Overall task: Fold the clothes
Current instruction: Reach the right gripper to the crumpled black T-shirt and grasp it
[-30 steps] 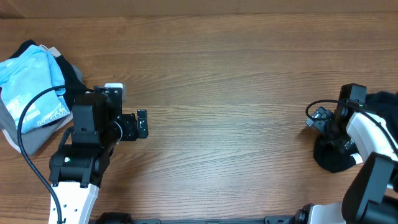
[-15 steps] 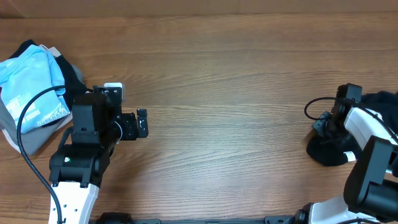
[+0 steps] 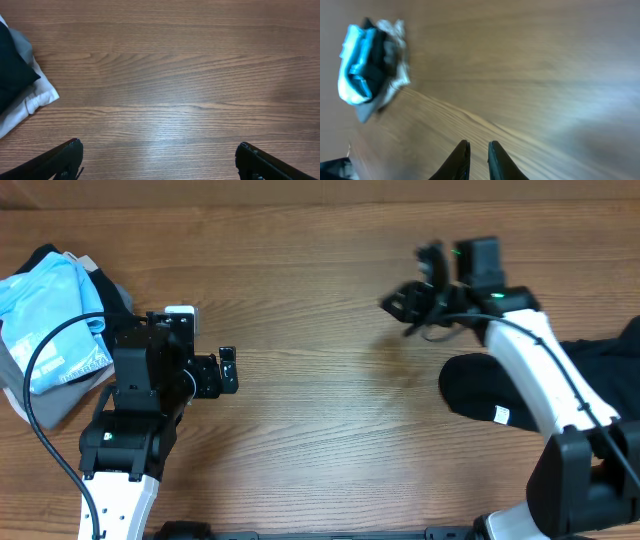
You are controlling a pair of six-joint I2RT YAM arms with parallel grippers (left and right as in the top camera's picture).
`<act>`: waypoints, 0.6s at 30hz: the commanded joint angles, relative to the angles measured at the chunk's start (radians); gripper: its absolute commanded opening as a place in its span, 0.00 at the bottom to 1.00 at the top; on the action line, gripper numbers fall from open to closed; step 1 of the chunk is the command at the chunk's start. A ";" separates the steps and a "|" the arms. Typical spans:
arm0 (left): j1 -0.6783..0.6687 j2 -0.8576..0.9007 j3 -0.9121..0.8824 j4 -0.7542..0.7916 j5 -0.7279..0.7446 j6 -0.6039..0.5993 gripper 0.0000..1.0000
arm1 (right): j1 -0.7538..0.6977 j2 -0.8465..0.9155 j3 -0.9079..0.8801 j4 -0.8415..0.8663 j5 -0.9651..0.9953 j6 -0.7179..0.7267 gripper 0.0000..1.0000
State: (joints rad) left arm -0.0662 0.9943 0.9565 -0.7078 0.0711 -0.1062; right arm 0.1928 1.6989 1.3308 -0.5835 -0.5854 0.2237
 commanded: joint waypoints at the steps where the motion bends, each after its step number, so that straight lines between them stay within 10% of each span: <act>1: -0.006 0.006 0.026 0.007 0.007 -0.021 1.00 | 0.072 -0.031 0.078 -0.029 0.341 0.130 0.25; 7: -0.006 0.006 0.026 0.003 0.007 -0.021 1.00 | -0.038 -0.011 0.090 -0.387 0.670 0.190 0.60; 18: -0.006 0.007 0.026 0.009 0.008 -0.022 1.00 | -0.083 0.103 -0.108 -0.366 0.702 0.122 0.68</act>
State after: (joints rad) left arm -0.0662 0.9962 0.9565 -0.7052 0.0711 -0.1097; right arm 0.1070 1.7760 1.2839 -0.9890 0.0647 0.3248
